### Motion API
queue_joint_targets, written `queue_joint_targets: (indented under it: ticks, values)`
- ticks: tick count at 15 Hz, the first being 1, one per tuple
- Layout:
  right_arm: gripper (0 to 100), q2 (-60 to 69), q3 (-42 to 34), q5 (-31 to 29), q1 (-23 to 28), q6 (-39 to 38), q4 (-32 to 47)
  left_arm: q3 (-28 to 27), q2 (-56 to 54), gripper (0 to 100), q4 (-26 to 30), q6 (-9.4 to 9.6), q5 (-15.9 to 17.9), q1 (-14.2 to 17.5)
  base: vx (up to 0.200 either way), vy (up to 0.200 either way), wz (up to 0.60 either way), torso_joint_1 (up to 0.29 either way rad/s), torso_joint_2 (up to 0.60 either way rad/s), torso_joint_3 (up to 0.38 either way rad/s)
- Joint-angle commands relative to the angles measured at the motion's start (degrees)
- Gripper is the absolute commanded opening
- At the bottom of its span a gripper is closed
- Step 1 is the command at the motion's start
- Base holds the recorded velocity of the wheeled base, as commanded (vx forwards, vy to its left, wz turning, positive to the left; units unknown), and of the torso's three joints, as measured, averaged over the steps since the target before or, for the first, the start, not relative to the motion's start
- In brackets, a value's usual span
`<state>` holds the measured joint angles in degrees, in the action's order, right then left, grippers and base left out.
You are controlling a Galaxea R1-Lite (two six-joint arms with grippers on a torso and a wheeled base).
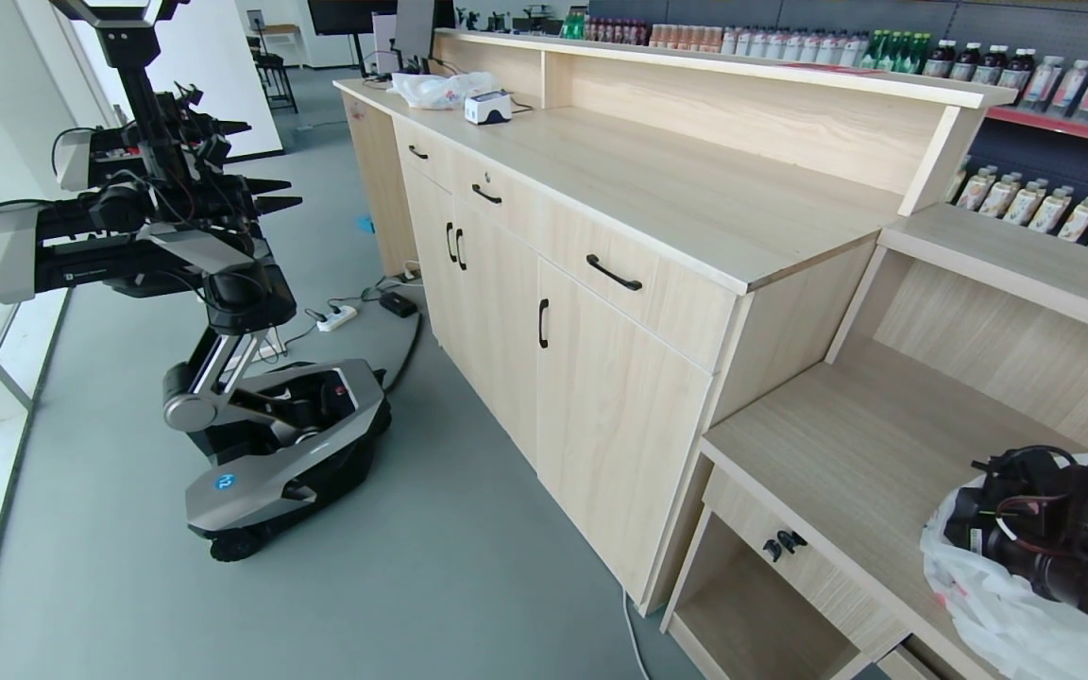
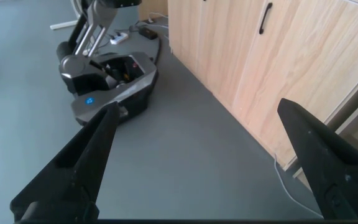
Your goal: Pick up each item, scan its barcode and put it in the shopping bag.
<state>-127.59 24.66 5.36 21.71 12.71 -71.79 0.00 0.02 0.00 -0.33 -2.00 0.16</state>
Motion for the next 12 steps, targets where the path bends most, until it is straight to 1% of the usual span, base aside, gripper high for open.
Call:
queue_joint_targets:
  ticks: [1,7,12]
  values:
    - [0,0.76,-0.14,0.35,-0.09,0.03,0.51,0.00,-0.02,100,0.00,-0.02,-0.02,0.02,0.000,0.000,0.00,0.000,0.00,0.000]
    - [0,1.73,-0.76,0.70,0.00,0.29,1.13,0.00,-0.02,100,0.00,-0.02,-0.02,0.02,0.000,0.000,0.00,0.000,0.00,0.000]
    - [0,3.57,-0.93,0.79,0.35,0.38,3.24,0.00,-0.02,100,0.00,-0.02,-0.02,0.02,0.000,0.000,0.00,0.000,0.00,0.000]
